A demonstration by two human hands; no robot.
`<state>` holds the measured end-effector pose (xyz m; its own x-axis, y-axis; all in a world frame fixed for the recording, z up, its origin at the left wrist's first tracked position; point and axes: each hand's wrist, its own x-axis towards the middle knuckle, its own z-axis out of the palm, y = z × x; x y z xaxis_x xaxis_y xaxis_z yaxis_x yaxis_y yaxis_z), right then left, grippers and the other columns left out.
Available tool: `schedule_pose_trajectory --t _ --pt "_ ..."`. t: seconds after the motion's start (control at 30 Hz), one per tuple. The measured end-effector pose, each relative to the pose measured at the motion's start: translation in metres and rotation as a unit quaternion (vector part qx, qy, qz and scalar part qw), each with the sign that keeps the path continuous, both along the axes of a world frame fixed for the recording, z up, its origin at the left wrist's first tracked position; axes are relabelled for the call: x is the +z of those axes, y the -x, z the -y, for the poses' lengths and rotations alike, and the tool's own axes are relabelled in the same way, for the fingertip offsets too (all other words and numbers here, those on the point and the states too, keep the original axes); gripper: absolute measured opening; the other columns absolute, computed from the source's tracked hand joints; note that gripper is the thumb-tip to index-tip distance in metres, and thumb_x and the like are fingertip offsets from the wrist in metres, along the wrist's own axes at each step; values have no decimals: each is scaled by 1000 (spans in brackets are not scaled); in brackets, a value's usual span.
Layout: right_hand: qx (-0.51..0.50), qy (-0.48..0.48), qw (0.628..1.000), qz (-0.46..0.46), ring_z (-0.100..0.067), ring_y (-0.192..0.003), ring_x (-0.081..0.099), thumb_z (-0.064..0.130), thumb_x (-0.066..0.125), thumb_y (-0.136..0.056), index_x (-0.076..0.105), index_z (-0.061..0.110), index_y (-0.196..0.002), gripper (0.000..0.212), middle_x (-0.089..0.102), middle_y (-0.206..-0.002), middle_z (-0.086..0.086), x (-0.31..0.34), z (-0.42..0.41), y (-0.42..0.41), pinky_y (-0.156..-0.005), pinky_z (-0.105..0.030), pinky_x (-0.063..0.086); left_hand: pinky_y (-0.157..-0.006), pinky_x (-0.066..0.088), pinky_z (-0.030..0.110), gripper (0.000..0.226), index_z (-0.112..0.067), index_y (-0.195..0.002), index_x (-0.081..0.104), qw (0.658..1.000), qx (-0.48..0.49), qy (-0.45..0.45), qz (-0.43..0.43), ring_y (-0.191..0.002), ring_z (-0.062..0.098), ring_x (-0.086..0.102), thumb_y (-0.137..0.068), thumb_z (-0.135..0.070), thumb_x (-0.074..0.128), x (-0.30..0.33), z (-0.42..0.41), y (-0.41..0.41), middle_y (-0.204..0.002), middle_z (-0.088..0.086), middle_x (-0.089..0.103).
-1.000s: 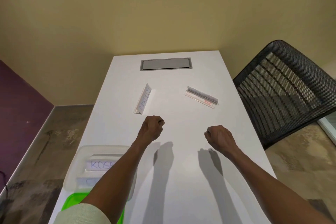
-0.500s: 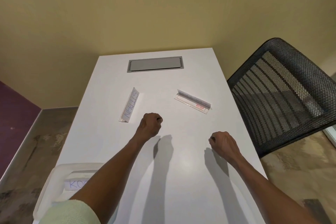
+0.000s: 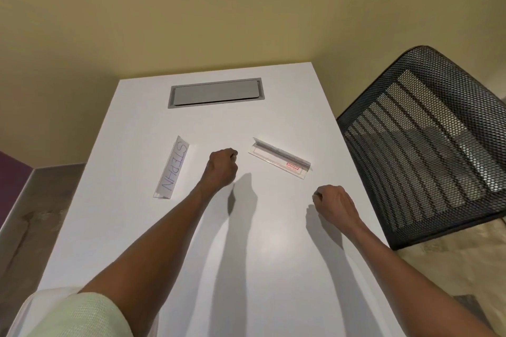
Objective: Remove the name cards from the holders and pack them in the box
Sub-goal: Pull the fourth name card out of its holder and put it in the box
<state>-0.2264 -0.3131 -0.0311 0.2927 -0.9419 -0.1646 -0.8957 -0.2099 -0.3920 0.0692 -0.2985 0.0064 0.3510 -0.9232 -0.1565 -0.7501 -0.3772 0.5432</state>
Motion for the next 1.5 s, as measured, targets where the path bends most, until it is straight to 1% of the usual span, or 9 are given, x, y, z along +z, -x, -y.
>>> schedule_pose_trajectory --t 0.2,0.33,0.5,0.63,0.7,0.83,0.93,1.23,1.5 --pt "-101 -52 992 60 -21 -52 29 10 48 -82 31 13 -53 34 32 -47 1 -10 34 -12 -48 -31 25 -56 25 29 31 -18 -76 43 1000 -13 -8 21 -73 23 32 -78 10 29 -13 38 -1 -67 -2 39" --pt "-174 -80 976 101 -12 -44 33 11 47 -85 38 10 -54 32 40 -51 -1 -19 54 -19 -43 -27 24 -53 30 31 29 -1 -84 53 999 -21 -3 25 -73 32 31 -74 12 29 -17 61 0 -61 4 36" --pt "-226 -104 962 110 -14 -48 42 9 45 -88 52 5 -58 31 59 -61 -8 -29 82 -23 -41 -23 29 -48 20 25 31 -17 -67 32 999 -47 -18 21 -71 27 37 -74 13 34 -30 88 3 -58 -5 29" --pt "-280 -140 941 125 -21 -54 46 15 52 -85 64 -5 -65 31 58 -62 -11 -37 102 -26 -45 -24 34 -60 28 10 39 -37 -69 36 998 13 -31 -59 -107 20 57 -94 -8 44 -42 109 4 -74 -21 37" --pt "-304 -161 927 148 -23 -54 51 19 55 -82 64 -4 -67 30 61 -62 -13 -39 109 -28 -51 -27 44 -62 29 8 30 -36 -74 43 997 23 -17 -69 -112 27 60 -98 -18 44 -46 116 5 -85 -10 52" --pt "-342 -190 898 203 -20 -40 50 24 57 -73 66 2 -63 26 65 -53 -9 -42 115 -30 -45 -28 45 -58 41 21 20 -19 -87 60 997 31 -20 -66 -98 34 64 -98 -26 45 -52 125 6 -100 15 69" --pt "-335 -208 898 197 -17 -33 47 27 55 -71 69 -2 -69 32 66 -49 -7 -42 117 -33 -42 -23 43 -73 48 34 40 -9 -61 55 998 34 -29 -39 -83 36 63 -97 -21 44 -53 129 6 -81 19 68" --pt "-317 -207 904 201 -19 -37 48 20 50 -71 69 -5 -77 32 70 -57 -10 -44 118 -40 -50 -29 47 -78 49 34 28 -3 -68 65 997 43 -21 -52 -71 21 51 -88 -20 54 -65 132 2 -69 7 56" --pt "-311 -210 905 200 -21 -41 51 15 51 -74 69 -6 -80 28 72 -60 -11 -38 114 -40 -48 -28 46 -69 51 35 33 5 -64 68 988 114 -9 -99 -60 21 49 -79 -24 62 -68 118 0 -61 17 60"
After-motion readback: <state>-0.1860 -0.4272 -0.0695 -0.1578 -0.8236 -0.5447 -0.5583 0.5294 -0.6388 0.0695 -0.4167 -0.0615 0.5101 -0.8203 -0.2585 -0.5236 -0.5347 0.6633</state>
